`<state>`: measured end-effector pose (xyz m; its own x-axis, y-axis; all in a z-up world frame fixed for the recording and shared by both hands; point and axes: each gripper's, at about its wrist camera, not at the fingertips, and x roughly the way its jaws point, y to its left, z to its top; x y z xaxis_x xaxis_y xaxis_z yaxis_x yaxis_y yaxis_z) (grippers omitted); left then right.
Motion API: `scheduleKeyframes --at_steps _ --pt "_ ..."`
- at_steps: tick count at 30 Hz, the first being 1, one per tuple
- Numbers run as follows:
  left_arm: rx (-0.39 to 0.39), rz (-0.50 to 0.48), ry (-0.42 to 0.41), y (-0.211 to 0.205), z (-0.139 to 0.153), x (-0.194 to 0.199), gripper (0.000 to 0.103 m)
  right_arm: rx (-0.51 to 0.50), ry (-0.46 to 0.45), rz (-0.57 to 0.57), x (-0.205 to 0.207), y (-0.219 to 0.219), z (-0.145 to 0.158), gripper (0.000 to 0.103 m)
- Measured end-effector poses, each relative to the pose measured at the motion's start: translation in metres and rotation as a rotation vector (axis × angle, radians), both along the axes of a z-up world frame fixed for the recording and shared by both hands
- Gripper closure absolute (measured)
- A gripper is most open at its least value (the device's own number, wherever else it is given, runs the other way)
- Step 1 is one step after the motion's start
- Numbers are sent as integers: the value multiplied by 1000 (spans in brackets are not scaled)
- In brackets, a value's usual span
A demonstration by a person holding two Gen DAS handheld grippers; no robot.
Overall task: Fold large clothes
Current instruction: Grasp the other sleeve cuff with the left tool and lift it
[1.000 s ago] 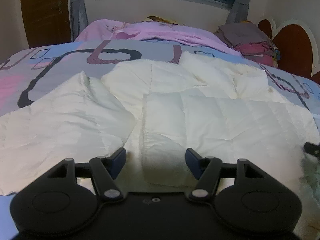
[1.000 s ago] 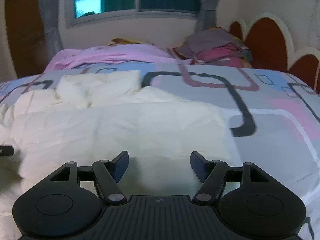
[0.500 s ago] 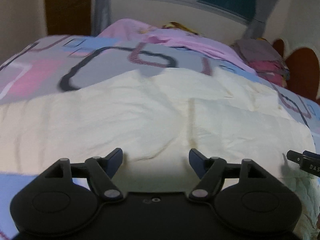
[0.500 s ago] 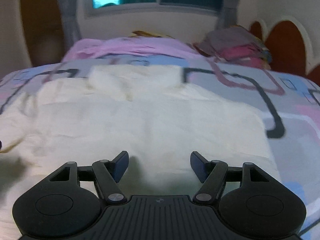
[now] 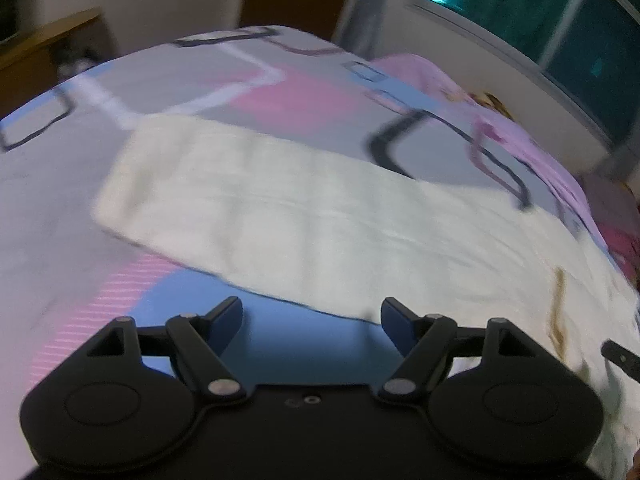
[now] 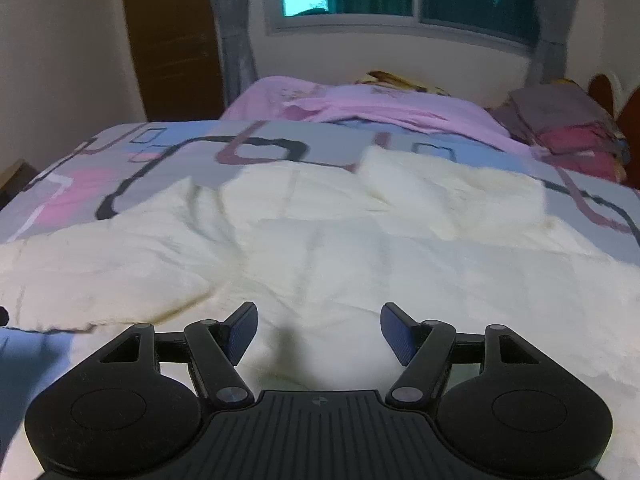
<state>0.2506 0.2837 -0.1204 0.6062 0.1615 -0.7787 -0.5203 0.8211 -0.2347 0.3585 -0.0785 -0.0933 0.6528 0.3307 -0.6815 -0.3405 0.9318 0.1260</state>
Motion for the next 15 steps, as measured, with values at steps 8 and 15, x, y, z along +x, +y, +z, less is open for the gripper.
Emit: scheduleKeyframes --at_steps 8,15 --pt "-118 208 -30 74 -26 -18 39 -9 7 -22 9 22 -9 36" --pt "-111 235 -108 90 -35 -4 56 -55 75 -45 23 25 -35 36"
